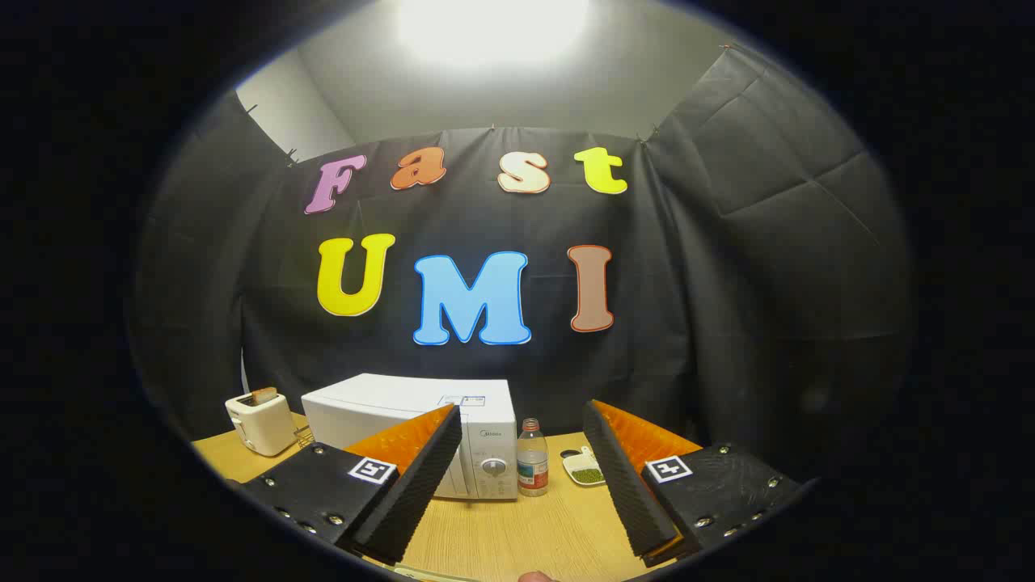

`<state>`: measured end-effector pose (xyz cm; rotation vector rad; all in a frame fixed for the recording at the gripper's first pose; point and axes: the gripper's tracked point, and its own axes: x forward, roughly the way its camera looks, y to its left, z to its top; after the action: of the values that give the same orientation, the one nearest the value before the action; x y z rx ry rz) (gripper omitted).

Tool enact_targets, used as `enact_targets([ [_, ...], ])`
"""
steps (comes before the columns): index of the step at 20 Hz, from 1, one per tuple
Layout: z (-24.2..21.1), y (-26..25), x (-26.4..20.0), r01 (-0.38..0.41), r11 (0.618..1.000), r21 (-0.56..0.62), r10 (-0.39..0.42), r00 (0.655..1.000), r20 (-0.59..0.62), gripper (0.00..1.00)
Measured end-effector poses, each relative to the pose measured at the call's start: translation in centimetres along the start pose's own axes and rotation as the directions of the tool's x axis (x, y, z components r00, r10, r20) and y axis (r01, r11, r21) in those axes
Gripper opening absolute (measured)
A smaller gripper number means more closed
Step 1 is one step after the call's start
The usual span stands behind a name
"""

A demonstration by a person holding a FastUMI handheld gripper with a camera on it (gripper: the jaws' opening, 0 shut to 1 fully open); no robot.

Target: Open the microwave, put the food inside, and close the microwave door.

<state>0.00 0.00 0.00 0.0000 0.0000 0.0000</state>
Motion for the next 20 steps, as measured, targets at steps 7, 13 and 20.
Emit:
enact_targets([
  [7, 0.1, 0.2, 0.5, -0.002, 1.000, 0.014, 0.002, 1.000, 0.001, 0.96],
  [13, -0.2, 0.8, 1.0, -0.013, 1.000, 0.021, 0.013, 1.000, -0.003, 0.96],
  [20, -0.9, 1.9, 2.5, -0.038, 0.999, 0.014, 0.038, 0.999, -0.008, 0.97],
])
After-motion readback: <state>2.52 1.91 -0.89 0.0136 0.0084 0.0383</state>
